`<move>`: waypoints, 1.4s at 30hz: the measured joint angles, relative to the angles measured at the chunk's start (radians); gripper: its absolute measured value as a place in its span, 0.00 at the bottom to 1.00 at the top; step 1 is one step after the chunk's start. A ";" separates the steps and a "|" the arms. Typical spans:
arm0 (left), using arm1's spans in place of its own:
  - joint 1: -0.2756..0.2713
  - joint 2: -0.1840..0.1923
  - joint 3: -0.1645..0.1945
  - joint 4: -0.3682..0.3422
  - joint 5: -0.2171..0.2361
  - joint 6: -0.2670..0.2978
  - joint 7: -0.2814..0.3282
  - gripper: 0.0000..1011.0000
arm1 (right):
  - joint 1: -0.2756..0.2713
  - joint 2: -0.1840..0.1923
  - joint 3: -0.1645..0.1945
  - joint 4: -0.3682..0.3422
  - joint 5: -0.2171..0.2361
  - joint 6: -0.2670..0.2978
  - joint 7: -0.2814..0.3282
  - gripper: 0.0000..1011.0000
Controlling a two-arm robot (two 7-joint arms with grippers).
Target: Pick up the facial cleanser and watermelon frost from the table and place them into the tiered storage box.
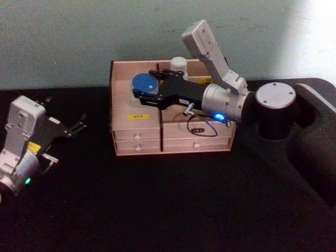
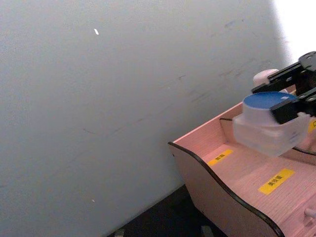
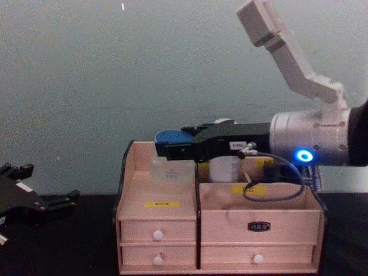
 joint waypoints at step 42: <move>0.000 0.000 0.000 0.000 0.000 0.000 0.000 0.99 | 0.067 -0.086 -0.027 0.162 -0.048 0.019 0.009 0.70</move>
